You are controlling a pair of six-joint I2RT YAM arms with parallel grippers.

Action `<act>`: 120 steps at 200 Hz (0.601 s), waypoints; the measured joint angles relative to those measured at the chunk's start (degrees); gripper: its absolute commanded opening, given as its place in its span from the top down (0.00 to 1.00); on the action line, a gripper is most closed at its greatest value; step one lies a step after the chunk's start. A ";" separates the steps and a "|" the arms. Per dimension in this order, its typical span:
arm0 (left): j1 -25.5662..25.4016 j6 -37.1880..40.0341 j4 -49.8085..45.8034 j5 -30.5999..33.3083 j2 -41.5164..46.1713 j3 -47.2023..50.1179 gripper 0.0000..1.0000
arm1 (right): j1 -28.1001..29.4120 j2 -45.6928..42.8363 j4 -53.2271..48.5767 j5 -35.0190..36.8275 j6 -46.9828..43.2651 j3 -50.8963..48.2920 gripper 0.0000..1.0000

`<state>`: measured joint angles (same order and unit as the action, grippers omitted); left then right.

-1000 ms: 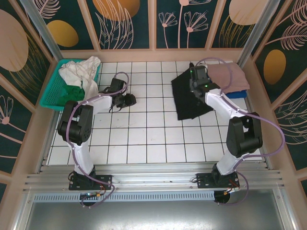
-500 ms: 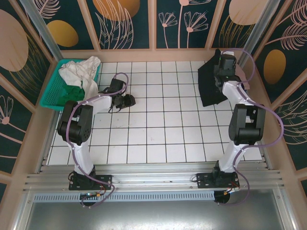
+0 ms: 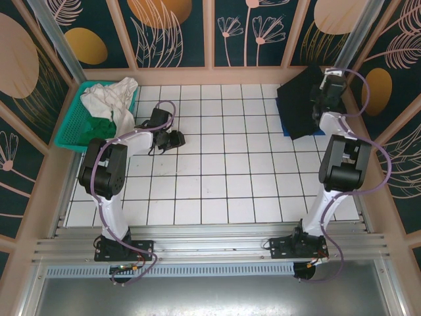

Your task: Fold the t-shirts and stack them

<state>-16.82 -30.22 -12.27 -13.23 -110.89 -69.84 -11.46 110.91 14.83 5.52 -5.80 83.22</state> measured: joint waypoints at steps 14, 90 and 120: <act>0.00 0.00 -0.39 0.24 0.13 0.00 0.61 | -2.14 2.47 0.44 -2.56 1.33 1.66 1.00; 0.00 0.00 -2.19 1.42 2.32 0.00 0.62 | -6.32 17.51 -5.86 -8.55 5.95 13.68 0.67; 0.00 0.00 -2.60 1.88 3.04 0.00 0.61 | -7.43 17.38 -7.93 -6.36 7.72 14.64 0.56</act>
<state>-16.82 -30.22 -14.87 -11.35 -107.85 -69.84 -18.90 128.29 6.90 -0.84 1.91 97.86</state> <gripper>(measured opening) 0.385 0.400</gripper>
